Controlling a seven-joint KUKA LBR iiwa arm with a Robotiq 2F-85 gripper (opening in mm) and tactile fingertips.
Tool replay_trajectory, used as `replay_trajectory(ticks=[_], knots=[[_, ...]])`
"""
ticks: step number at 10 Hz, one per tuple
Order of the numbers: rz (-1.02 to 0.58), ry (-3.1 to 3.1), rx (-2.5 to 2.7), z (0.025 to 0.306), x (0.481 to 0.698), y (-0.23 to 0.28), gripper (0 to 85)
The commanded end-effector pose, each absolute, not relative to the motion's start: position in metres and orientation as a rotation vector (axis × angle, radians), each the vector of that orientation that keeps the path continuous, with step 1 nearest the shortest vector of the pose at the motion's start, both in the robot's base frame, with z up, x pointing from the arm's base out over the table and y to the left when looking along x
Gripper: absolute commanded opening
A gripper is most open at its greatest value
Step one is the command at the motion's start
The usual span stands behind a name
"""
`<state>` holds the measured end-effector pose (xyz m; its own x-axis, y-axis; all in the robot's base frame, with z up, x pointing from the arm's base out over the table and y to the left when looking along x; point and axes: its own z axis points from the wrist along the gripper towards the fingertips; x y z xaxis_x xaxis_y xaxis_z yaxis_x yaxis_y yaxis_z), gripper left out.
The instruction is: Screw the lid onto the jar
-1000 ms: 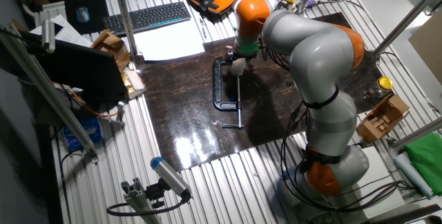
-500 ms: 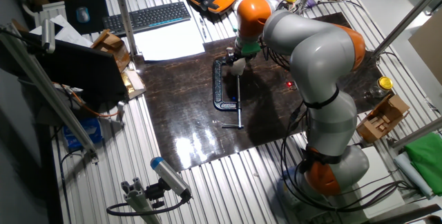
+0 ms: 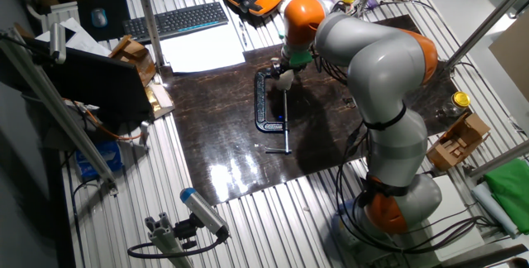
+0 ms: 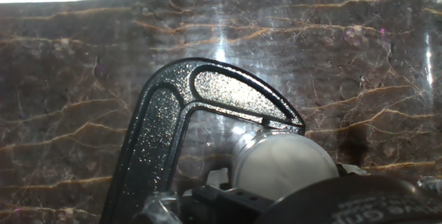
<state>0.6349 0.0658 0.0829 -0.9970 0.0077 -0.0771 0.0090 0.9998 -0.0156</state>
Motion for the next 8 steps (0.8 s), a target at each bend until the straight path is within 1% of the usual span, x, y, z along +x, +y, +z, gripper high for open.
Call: replay_trajectory(ticks=[1, 2, 3, 8], knots=[[-0.018, 3.066, 0.015, 0.0827, 0.6348, 0.066, 73.3], [-0.015, 3.066, 0.024, 0.0825, 0.6348, 0.0661, 69.0], [-0.015, 3.066, 0.027, 0.0825, 0.6349, 0.0661, 66.7], [-0.01, 3.064, 0.109, 0.0821, 0.6351, 0.0662, 68.7]])
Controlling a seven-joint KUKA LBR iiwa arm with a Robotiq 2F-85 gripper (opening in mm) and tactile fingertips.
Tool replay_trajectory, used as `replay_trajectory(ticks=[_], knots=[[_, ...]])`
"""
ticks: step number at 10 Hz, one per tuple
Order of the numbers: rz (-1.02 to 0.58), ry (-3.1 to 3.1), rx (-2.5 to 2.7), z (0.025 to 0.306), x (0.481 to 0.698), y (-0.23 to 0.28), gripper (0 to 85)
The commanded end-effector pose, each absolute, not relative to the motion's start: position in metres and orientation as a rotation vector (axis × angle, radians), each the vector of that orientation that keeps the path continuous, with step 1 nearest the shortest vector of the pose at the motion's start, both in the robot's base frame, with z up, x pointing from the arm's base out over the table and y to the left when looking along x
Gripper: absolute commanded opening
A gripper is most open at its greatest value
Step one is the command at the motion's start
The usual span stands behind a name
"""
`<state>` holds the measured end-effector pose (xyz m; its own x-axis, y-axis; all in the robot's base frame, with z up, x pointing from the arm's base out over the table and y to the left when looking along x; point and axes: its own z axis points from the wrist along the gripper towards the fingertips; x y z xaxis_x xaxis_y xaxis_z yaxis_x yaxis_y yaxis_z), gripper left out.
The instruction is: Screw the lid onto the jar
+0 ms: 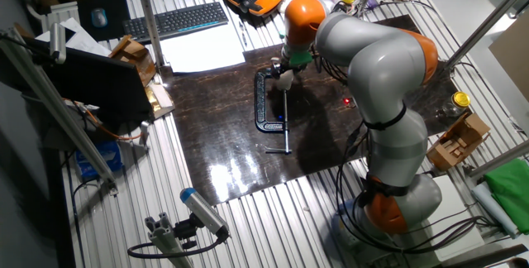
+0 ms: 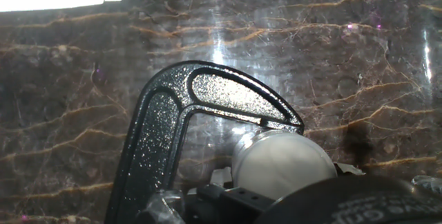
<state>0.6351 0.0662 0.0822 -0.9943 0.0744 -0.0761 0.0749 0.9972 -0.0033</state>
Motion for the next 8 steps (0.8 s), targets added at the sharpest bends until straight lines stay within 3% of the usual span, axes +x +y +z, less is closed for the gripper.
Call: replay_trajectory(ticks=[1, 8], knots=[[-0.008, 3.063, 0.151, 0.082, 0.6352, 0.0662, 68.7], [0.006, 3.04, 0.462, 0.081, 0.6353, 0.0662, 68.3]])
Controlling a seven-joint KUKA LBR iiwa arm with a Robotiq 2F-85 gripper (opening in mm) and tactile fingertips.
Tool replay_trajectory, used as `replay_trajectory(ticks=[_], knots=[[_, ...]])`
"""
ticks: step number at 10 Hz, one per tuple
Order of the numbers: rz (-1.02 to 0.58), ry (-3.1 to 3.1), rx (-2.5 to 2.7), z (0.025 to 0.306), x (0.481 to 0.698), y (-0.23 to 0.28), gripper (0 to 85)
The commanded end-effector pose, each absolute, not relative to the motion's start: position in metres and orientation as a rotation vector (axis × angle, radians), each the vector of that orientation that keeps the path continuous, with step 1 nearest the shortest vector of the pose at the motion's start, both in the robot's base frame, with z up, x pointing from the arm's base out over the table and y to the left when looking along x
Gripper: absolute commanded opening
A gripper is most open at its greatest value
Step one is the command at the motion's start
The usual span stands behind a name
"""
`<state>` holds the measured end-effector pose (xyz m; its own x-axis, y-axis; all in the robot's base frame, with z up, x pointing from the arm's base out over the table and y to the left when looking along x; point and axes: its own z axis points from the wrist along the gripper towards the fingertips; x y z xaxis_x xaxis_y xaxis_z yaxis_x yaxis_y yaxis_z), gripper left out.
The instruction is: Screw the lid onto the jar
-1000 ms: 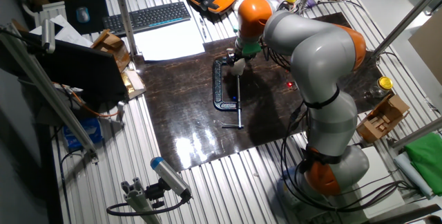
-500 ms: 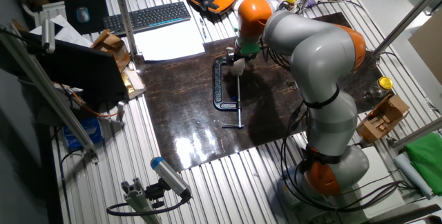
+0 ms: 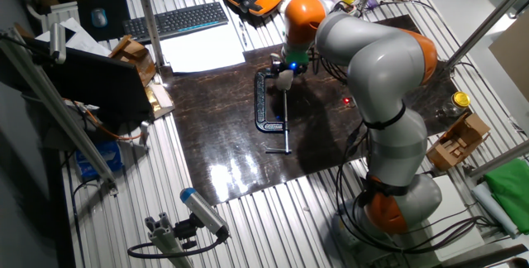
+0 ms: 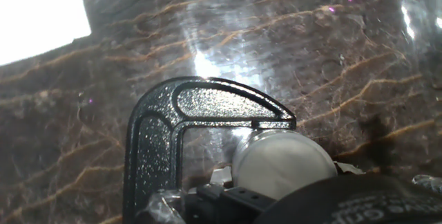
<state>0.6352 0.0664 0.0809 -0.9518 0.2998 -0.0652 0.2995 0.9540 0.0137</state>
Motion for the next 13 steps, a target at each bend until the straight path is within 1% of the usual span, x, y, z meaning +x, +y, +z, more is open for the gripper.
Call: replay_trajectory(ticks=[1, 13], knots=[[0.005, 3.036, 0.497, 0.0809, 0.6353, 0.0663, 68.3], [0.02, 2.813, 1.319, 0.0815, 0.6348, 0.0658, 68.7]])
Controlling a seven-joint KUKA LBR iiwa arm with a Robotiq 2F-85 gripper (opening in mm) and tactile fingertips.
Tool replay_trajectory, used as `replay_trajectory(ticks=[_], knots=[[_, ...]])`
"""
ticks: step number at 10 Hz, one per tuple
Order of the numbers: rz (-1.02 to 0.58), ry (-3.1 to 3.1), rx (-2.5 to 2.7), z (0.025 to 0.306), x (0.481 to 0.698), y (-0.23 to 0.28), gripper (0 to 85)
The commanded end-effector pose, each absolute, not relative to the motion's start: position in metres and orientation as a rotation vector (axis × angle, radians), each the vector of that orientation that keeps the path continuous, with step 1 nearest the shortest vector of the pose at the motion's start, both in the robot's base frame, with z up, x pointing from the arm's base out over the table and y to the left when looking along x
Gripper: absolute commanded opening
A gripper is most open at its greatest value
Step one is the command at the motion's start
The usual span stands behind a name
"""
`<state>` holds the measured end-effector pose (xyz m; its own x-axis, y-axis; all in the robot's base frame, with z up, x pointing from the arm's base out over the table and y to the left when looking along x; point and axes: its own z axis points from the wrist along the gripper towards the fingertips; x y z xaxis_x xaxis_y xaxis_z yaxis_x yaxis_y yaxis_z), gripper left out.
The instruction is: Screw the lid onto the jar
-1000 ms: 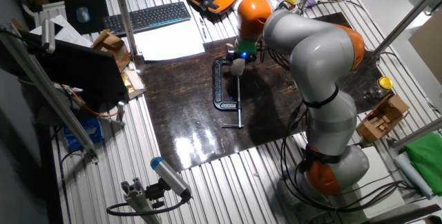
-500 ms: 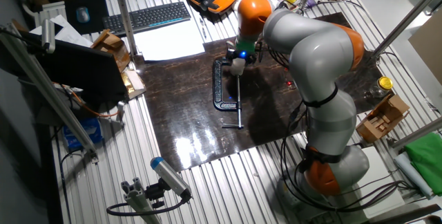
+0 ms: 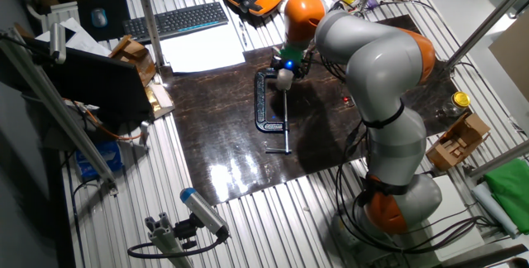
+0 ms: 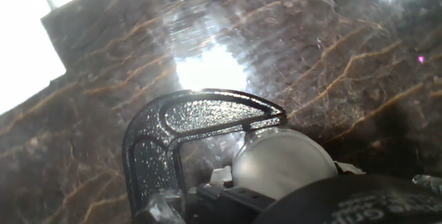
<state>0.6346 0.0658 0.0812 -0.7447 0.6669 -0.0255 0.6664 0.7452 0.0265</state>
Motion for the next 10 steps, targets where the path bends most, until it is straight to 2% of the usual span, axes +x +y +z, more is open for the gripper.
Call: replay_trajectory(ticks=[1, 10], knots=[[0.021, 2.788, 1.37, 0.0815, 0.6348, 0.0657, 68.7], [0.042, 2.515, 1.805, 0.0804, 0.6348, 0.0653, 67.7]])
